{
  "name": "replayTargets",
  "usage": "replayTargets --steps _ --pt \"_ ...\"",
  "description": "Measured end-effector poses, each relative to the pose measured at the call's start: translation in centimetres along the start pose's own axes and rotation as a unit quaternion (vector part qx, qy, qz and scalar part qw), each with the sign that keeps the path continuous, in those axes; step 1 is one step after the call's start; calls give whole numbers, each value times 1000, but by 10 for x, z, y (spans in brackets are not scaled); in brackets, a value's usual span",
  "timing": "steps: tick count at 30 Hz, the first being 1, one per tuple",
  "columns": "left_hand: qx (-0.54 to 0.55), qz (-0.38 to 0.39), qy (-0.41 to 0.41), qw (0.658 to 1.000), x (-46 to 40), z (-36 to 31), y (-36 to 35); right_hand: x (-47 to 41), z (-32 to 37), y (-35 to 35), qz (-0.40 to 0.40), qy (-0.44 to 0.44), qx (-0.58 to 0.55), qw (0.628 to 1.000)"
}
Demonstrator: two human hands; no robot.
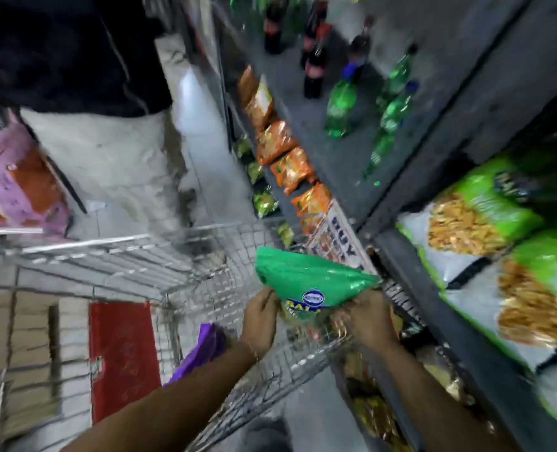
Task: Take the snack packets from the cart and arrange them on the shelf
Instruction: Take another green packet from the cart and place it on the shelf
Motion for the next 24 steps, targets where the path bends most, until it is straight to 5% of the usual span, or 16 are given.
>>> replayTargets --steps 5,9,12,17,24 --pt "80 -28 -147 986 67 -139 -14 106 39 80 -94 64 -62 992" --pt "82 40 -301 949 144 -255 -52 213 70 161 -203 172 -97 959" --pt "80 80 -419 901 209 -328 -86 311 80 229 -318 255 -195 892" --pt "133 168 -499 840 304 -418 -159 455 82 289 -447 358 -276 772" --pt "220 317 -493 780 461 -463 -302 595 18 336 -616 234 -95 746"
Point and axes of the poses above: each hand's wrist, its own x-axis away from the middle knuckle, its own y-axis out of the back of the hand, z = x × y, the point moved 7 cm from there along -x, towards the middle knuckle, and after that the axes turned 4 degrees about z, right-handed, at the moved point
